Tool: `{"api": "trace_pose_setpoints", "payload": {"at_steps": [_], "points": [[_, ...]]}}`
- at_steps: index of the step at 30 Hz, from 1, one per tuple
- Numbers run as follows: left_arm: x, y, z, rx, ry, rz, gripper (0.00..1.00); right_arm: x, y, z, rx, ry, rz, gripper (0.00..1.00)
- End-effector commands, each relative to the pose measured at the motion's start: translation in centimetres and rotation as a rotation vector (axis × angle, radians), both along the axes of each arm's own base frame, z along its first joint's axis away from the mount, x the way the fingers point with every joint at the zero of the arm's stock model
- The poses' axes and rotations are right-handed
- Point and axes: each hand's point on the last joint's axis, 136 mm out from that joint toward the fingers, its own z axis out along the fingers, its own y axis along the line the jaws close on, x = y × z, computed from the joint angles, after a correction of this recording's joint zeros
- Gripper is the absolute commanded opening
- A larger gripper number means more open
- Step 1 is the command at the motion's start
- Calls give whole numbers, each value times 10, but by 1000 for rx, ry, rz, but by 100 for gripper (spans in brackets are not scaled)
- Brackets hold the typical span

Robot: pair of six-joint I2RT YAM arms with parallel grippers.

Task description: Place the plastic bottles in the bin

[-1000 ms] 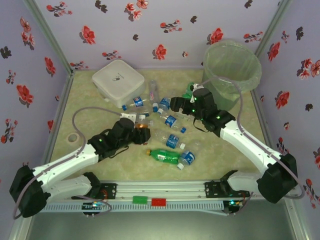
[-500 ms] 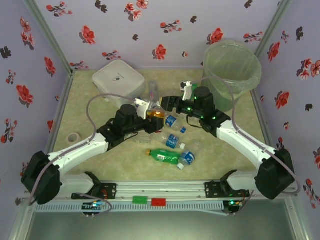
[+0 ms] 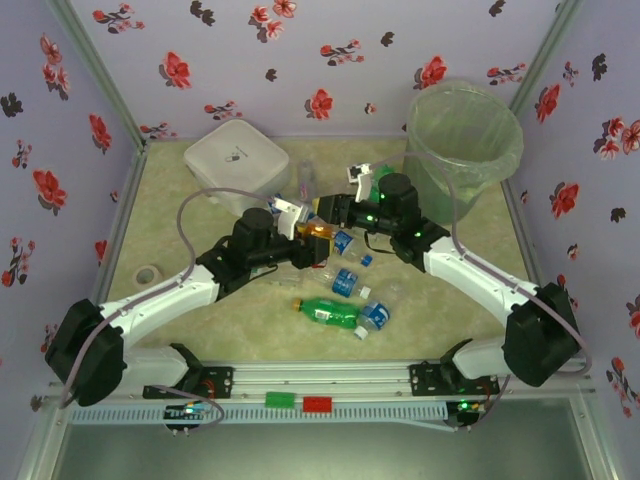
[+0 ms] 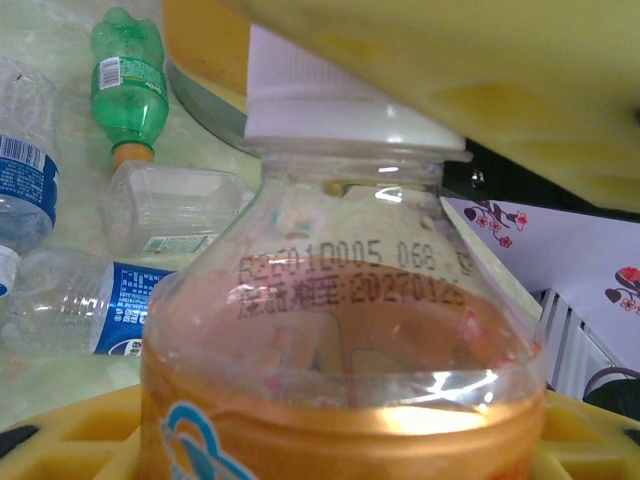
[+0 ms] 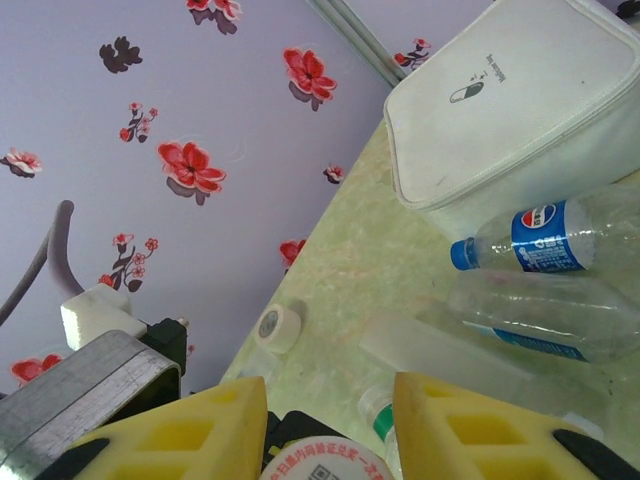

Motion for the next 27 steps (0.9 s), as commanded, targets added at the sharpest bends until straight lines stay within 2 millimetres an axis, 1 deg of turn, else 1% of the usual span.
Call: {"api": "trace_pose_setpoints", "payload": {"at_steps": [1, 3, 5, 6, 7, 10, 13, 15, 19, 22, 25, 27], "points": [[-1, -5, 18, -47, -47, -30, 49, 0, 1, -16, -26, 29, 2, 35], [0, -5, 20, -52, -48, -29, 52, 0, 0, -17, -35, 29, -5, 34], [0, -5, 20, -51, -46, -28, 57, 1, -2, -19, -45, 30, -13, 29], [0, -6, 20, -51, -46, -28, 62, 1, -2, -19, -49, 29, -19, 26], [1, -6, 21, -50, -46, -26, 68, 2, -3, -19, -54, 31, -25, 23], [1, -5, 21, -46, -47, -27, 80, 2, -2, -16, -42, 25, -20, 13], [1, -1, 20, -40, -38, -18, 90, 4, -4, -16, -40, 23, -34, 13], [2, 4, 14, -13, -27, 5, 98, 9, -10, -16, -52, 25, -63, 13], [4, 23, -1, 72, -31, 73, 100, 24, -33, -17, -79, 38, -142, 13], [4, 39, -15, 136, -52, 124, 100, 38, -58, -12, -93, 51, -212, 13], [7, 53, -24, 177, -73, 175, 100, 51, -85, 4, -91, 36, -275, 13], [10, 59, -28, 188, -78, 201, 100, 59, -101, 26, -92, 6, -305, 13]]}}
